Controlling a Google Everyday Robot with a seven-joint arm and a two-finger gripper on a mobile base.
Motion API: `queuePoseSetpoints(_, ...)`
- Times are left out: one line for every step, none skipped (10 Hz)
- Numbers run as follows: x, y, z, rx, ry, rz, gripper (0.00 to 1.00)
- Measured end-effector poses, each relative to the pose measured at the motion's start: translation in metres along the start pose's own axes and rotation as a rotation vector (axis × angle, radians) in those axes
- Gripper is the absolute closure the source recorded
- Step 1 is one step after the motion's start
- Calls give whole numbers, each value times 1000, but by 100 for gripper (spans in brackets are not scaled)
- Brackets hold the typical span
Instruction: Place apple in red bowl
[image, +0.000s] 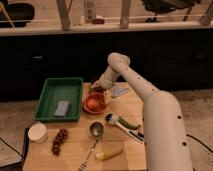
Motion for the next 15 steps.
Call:
queuePoseSetpoints(-1, -1, 1, -3, 0, -1, 20)
queuePoseSetpoints(-1, -2, 1, -5, -1, -2, 20)
queuePoseSetpoints(-1, -2, 0, -5, -2, -1, 20)
queuePoseSetpoints(0, -1, 0, -5, -2, 0, 20)
queuePoseSetpoints(0, -2, 0, -3, -4, -1, 20)
queuePoseSetpoints(0, -1, -1, 0, -8, -4, 20)
queuePoseSetpoints(2, -1, -3, 12, -11, -10, 20)
queuePoseSetpoints(3, -1, -5, 22, -13, -16, 20)
queuePoseSetpoints(3, -2, -6, 32, -16, -23, 20)
queuePoseSetpoints(5, -1, -8, 44, -20, -28, 20)
queuePoseSetpoints(6, -1, -9, 45, -20, -27, 20)
queuePoseSetpoints(6, -1, -9, 44, -20, -28, 20)
queuePoseSetpoints(4, -2, -8, 43, -20, -30, 20)
queuePoseSetpoints(5, -2, -8, 43, -20, -30, 20)
queuePoseSetpoints(6, -1, -8, 44, -20, -28, 20)
